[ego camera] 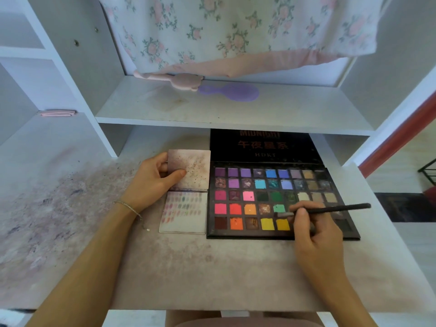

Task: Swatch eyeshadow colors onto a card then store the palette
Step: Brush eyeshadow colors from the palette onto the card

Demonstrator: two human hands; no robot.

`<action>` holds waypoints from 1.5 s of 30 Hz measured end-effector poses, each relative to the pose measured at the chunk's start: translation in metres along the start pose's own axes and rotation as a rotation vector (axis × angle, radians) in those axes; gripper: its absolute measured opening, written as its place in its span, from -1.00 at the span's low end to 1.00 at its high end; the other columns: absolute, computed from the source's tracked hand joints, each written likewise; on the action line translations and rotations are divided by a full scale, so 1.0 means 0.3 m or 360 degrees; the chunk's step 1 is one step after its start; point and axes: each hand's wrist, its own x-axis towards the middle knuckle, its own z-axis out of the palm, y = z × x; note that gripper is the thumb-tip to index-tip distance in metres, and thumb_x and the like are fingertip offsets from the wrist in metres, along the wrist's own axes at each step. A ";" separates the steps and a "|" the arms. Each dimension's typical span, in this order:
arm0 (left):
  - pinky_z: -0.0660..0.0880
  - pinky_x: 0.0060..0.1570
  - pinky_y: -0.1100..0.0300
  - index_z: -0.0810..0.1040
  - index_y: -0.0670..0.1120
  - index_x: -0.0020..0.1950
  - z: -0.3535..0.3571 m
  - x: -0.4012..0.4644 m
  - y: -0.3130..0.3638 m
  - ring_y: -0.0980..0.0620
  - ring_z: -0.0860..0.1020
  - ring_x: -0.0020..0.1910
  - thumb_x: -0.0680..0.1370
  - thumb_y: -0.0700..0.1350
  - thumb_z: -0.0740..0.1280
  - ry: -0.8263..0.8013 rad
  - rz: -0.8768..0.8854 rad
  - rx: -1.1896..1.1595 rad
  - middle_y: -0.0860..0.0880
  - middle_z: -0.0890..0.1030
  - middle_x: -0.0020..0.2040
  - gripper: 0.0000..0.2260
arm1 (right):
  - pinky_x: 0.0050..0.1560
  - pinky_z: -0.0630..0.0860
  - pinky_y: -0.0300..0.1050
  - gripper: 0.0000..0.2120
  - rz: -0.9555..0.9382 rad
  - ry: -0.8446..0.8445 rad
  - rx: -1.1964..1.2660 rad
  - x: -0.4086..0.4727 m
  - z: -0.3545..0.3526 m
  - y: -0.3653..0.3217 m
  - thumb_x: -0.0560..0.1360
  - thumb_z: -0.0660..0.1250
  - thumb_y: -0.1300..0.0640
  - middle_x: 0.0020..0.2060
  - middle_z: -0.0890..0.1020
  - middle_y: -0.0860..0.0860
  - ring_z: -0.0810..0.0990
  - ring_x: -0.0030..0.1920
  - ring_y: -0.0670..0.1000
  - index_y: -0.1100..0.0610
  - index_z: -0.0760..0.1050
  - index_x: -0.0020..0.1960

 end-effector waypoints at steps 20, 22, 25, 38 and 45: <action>0.47 -0.32 0.49 0.50 -0.03 0.02 0.022 0.000 0.010 0.32 0.60 -0.26 0.49 -0.28 0.33 0.0108 -0.0057 0.0026 0.13 0.61 -0.18 -0.81 | -0.26 0.46 -0.40 -0.84 -0.0093 -0.0291 -0.0124 -0.003 0.002 0.025 0.43 0.15 0.10 -0.31 0.54 -0.13 0.53 -0.18 -0.15 -0.17 0.37 -0.19; 0.46 -0.33 0.50 0.51 -0.03 0.02 0.025 0.000 0.008 0.32 0.60 -0.27 0.49 -0.28 0.33 0.0123 -0.0042 0.0037 0.13 0.61 -0.19 -0.81 | -0.26 0.46 -0.41 -0.84 -0.0074 -0.0272 -0.0108 -0.003 0.000 0.024 0.42 0.15 0.11 -0.31 0.54 -0.14 0.54 -0.18 -0.16 -0.17 0.37 -0.19; 0.48 -0.31 0.48 0.51 0.00 0.02 0.022 -0.002 0.002 0.30 0.61 -0.25 0.49 -0.26 0.33 0.0122 -0.0039 0.0035 0.12 0.62 -0.17 -0.81 | -0.31 0.43 -0.47 -0.83 -0.0062 -0.0185 -0.0066 -0.006 -0.004 0.020 0.41 0.16 0.14 -0.34 0.53 -0.14 0.54 -0.21 -0.20 -0.15 0.38 -0.21; 0.49 -0.28 0.46 0.50 0.05 -0.01 0.018 -0.010 0.008 0.29 0.61 -0.21 0.49 -0.26 0.32 0.0074 -0.0049 -0.0056 0.14 0.62 -0.15 -0.79 | -0.35 0.41 -0.41 -0.87 -0.0058 -0.0403 0.0338 -0.029 0.178 -0.077 0.46 0.21 0.10 -0.26 0.57 -0.10 0.54 -0.30 -0.10 -0.13 0.42 -0.17; 0.50 -0.27 0.43 0.50 -0.02 0.03 0.016 -0.011 0.009 0.25 0.62 -0.20 0.50 -0.27 0.31 0.0043 -0.0040 -0.0078 0.10 0.63 -0.14 -0.82 | -0.17 0.48 -0.30 -0.94 -0.0190 -0.0619 0.0106 -0.040 0.312 -0.130 0.45 0.30 0.17 -0.24 0.57 -0.10 0.52 -0.16 -0.14 0.04 0.52 -0.11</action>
